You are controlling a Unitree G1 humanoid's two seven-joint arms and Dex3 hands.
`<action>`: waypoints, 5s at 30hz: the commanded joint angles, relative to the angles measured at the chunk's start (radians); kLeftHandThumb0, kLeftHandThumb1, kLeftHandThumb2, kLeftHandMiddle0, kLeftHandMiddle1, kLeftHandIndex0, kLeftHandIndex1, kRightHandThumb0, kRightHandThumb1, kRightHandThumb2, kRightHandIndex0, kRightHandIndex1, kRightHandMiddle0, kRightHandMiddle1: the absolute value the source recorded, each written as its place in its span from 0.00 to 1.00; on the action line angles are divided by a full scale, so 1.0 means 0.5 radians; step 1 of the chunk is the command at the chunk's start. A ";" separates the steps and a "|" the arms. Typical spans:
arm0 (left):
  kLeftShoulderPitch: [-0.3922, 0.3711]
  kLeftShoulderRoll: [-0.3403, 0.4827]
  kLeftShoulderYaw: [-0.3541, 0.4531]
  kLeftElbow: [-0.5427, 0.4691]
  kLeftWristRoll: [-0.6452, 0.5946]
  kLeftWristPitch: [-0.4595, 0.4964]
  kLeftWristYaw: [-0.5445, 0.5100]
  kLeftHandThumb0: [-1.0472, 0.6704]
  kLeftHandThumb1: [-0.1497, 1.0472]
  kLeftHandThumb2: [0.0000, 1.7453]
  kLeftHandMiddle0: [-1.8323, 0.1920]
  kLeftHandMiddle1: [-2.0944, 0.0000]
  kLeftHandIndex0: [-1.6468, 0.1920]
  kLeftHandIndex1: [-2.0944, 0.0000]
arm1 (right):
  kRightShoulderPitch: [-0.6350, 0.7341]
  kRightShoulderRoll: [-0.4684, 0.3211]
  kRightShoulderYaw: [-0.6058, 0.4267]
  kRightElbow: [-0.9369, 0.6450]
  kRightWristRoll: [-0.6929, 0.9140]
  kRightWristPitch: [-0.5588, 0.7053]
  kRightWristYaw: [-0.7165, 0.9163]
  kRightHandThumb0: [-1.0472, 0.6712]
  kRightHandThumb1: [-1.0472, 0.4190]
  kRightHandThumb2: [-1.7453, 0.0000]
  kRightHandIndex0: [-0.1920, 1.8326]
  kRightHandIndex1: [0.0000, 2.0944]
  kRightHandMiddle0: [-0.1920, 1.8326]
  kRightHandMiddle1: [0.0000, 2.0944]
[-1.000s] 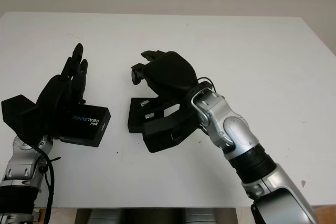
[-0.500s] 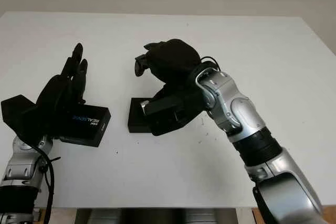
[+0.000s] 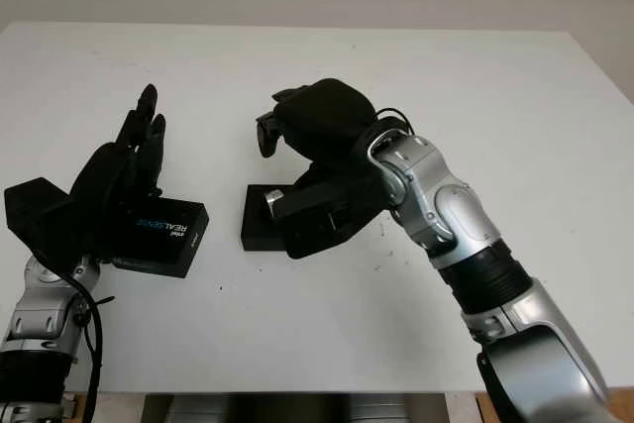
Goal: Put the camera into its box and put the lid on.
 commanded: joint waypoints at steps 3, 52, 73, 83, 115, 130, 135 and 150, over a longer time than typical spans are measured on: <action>-0.003 -0.007 -0.003 -0.021 -0.006 -0.005 0.003 0.09 1.00 0.35 1.00 1.00 1.00 1.00 | 0.020 -0.023 0.022 -0.004 -0.011 -0.041 -0.038 0.13 0.11 0.97 0.28 0.04 0.34 0.46; 0.029 -0.019 0.001 -0.026 -0.020 -0.029 0.006 0.11 1.00 0.35 1.00 1.00 1.00 1.00 | 0.097 0.046 0.116 0.145 0.025 -0.131 -0.081 0.28 0.09 0.97 0.35 0.05 0.36 0.65; 0.021 -0.009 0.002 -0.016 -0.022 -0.027 -0.008 0.11 1.00 0.35 1.00 1.00 1.00 1.00 | 0.141 0.027 0.064 0.205 0.108 -0.330 -0.398 0.33 0.09 0.97 0.40 0.10 0.37 0.61; 0.017 -0.006 0.007 -0.013 -0.022 -0.030 -0.004 0.12 1.00 0.35 1.00 1.00 1.00 1.00 | 0.154 0.063 -0.061 0.213 0.220 -0.290 -0.570 0.34 0.09 0.97 0.23 0.37 0.37 0.60; -0.007 0.025 0.003 -0.022 -0.002 0.024 -0.011 0.09 1.00 0.34 1.00 1.00 1.00 1.00 | 0.446 0.187 -0.268 -0.037 0.658 0.069 -0.456 0.36 0.07 0.97 0.19 0.36 0.32 0.69; -0.002 0.023 0.006 -0.013 -0.011 0.007 -0.028 0.09 1.00 0.34 1.00 1.00 1.00 1.00 | 0.711 0.263 -0.318 -0.242 0.798 0.195 -0.447 0.37 0.06 0.97 0.17 0.37 0.30 0.72; 0.005 0.005 0.012 -0.024 -0.031 0.013 -0.031 0.11 1.00 0.34 1.00 1.00 1.00 1.00 | 0.783 0.339 -0.318 -0.210 0.834 0.208 -0.506 0.37 0.07 0.97 0.16 0.41 0.29 0.74; 0.010 0.024 0.004 -0.012 -0.025 0.013 -0.044 0.11 1.00 0.35 1.00 1.00 1.00 1.00 | 0.777 0.511 -0.296 0.182 0.772 0.101 -0.907 0.37 0.07 0.97 0.15 0.41 0.29 0.72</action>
